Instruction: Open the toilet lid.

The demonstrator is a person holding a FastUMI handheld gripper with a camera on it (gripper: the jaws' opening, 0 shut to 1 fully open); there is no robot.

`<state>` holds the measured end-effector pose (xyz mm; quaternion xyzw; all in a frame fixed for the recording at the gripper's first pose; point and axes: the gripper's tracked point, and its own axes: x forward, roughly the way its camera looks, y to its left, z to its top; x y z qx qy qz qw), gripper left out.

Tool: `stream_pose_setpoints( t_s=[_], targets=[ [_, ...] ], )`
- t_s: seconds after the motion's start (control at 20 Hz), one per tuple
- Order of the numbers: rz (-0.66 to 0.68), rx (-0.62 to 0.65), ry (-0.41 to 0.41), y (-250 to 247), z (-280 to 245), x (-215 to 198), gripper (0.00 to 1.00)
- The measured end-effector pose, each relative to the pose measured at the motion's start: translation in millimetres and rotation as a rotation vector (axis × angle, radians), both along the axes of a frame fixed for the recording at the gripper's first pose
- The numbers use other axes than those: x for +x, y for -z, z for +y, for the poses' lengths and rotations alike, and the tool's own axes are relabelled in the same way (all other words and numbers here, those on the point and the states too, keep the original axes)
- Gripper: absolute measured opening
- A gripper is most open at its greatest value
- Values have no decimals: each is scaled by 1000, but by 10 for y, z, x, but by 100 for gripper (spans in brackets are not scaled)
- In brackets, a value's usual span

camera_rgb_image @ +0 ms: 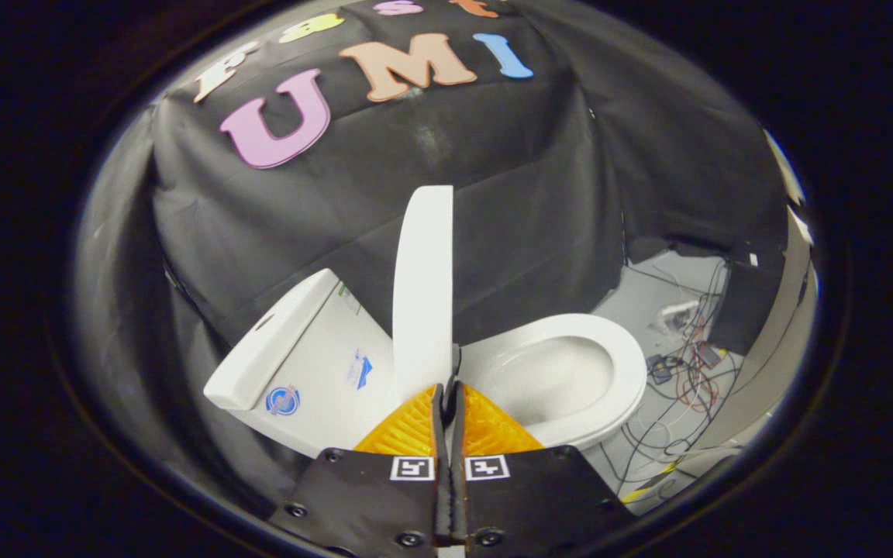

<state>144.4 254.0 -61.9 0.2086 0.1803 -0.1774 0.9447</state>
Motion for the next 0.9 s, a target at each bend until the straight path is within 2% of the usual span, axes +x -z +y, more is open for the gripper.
stream_pose_setpoints(
  t_s=[0.2,0.5,0.9],
  targets=[
    [-24,-54,-27,-56,288,142,0],
    [-50,-101,-14,-77,401,201,0],
    [-16,-252,-70,-125,798,380,0]
  ],
)
